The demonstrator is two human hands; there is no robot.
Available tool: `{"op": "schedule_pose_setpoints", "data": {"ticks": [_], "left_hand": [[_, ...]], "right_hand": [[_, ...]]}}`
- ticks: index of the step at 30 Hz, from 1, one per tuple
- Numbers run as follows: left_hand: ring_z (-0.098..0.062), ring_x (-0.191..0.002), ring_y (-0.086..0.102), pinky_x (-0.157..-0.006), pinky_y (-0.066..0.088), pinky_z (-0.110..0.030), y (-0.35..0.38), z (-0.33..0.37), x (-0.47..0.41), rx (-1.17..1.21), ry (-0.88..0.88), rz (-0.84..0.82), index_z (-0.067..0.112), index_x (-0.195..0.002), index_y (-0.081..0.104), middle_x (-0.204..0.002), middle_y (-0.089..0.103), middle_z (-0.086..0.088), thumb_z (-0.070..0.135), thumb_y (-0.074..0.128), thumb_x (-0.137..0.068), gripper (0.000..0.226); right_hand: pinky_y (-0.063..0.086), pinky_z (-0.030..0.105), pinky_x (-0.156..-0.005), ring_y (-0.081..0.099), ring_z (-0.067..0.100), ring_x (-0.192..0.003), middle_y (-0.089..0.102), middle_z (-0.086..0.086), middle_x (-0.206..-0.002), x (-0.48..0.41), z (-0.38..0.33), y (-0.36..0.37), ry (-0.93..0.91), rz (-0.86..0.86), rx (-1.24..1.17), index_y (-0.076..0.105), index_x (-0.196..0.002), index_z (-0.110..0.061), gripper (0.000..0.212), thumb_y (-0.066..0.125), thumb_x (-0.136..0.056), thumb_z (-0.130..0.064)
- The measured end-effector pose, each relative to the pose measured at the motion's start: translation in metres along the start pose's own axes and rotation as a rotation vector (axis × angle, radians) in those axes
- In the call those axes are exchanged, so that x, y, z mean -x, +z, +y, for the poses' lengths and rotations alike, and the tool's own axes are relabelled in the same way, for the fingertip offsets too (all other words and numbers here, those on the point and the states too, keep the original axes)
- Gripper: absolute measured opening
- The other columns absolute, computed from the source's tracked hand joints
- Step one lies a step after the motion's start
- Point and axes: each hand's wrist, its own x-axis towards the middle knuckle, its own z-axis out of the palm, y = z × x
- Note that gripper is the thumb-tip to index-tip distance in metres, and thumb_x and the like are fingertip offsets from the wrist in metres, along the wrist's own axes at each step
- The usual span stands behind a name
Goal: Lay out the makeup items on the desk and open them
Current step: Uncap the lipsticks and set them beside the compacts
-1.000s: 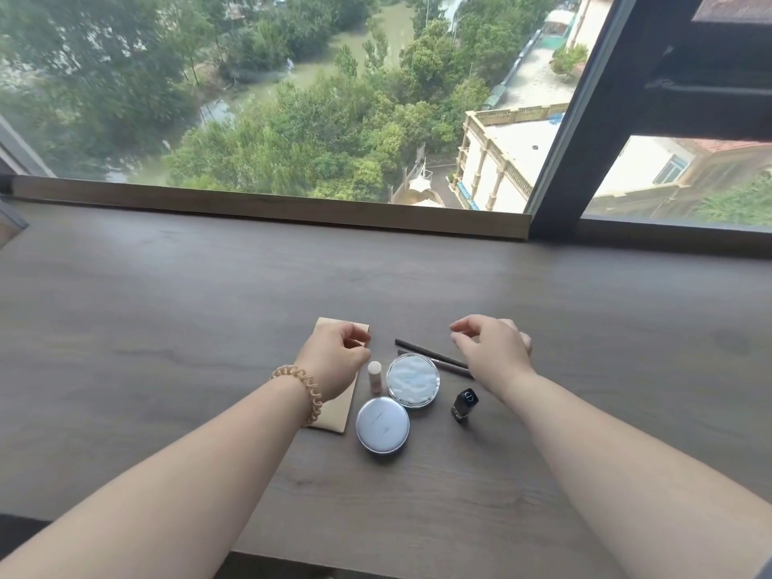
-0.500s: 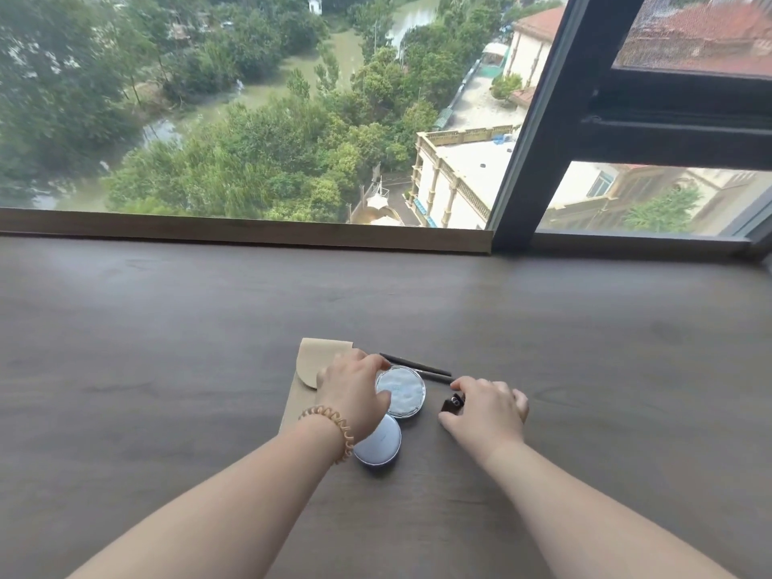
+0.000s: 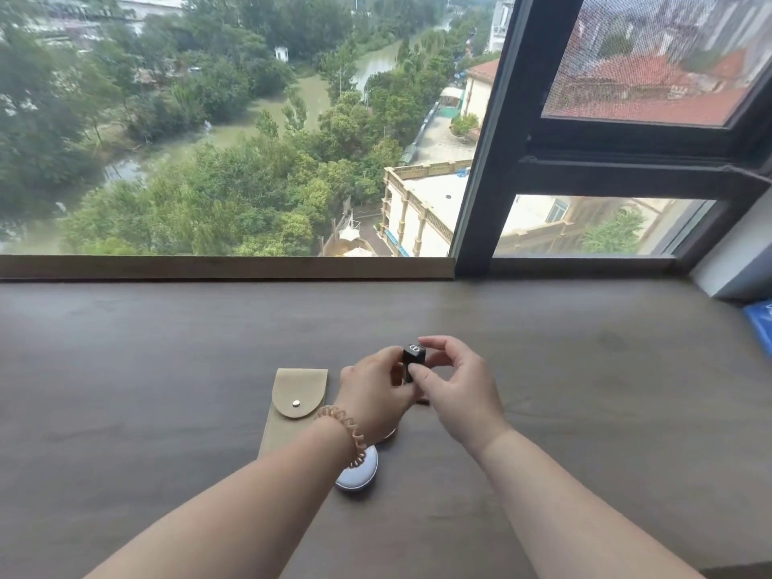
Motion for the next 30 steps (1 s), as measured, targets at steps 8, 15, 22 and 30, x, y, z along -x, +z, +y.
{"op": "schedule_pose_setpoints", "data": {"ticks": [8, 15, 22, 30], "left_hand": [[-0.012, -0.069, 0.067, -0.061, 0.052, -0.018, -0.048, 0.041, 0.017, 0.685, -0.190, 0.066, 0.000, -0.086, 0.069, -0.075, 0.072, -0.005, 0.006, 0.071, -0.078, 0.011], [-0.011, -0.057, 0.061, -0.052, 0.048, -0.016, -0.072, 0.059, 0.034, 0.683, -0.164, 0.195, 0.002, -0.074, 0.070, -0.064, 0.067, -0.005, 0.022, 0.071, -0.081, 0.021], [-0.003, -0.047, 0.058, -0.047, 0.043, -0.014, -0.092, 0.066, 0.050, 0.531, -0.105, 0.311, 0.006, -0.066, 0.071, -0.053, 0.066, 0.004, 0.025, 0.071, -0.081, 0.024], [-0.011, -0.061, 0.054, -0.058, 0.043, -0.022, -0.131, 0.073, 0.056, 0.726, -0.175, 0.640, 0.013, -0.072, 0.064, -0.067, 0.063, 0.000, 0.033, 0.066, -0.084, 0.024]], "right_hand": [[0.034, 0.036, -0.105, 0.059, 0.001, -0.093, 0.067, -0.018, -0.087, 0.017, -0.027, 0.000, -0.258, 0.056, 0.190, 0.064, -0.095, -0.037, 0.029, 0.074, -0.069, -0.046], [0.019, 0.045, -0.106, 0.062, 0.010, -0.081, 0.064, -0.014, -0.073, 0.029, -0.058, 0.014, -0.507, 0.223, 0.441, 0.068, -0.083, -0.030, 0.027, 0.068, -0.069, -0.052], [0.017, 0.044, -0.105, 0.061, 0.014, -0.077, 0.062, -0.014, -0.067, 0.032, -0.076, 0.024, -0.556, 0.198, 0.419, 0.066, -0.074, -0.028, 0.029, 0.057, -0.072, -0.056], [0.011, 0.050, -0.113, 0.057, 0.010, -0.081, 0.062, -0.015, -0.072, 0.026, -0.064, 0.022, -0.496, 0.121, 0.492, 0.065, -0.076, -0.030, 0.018, 0.067, -0.074, -0.047]]}}
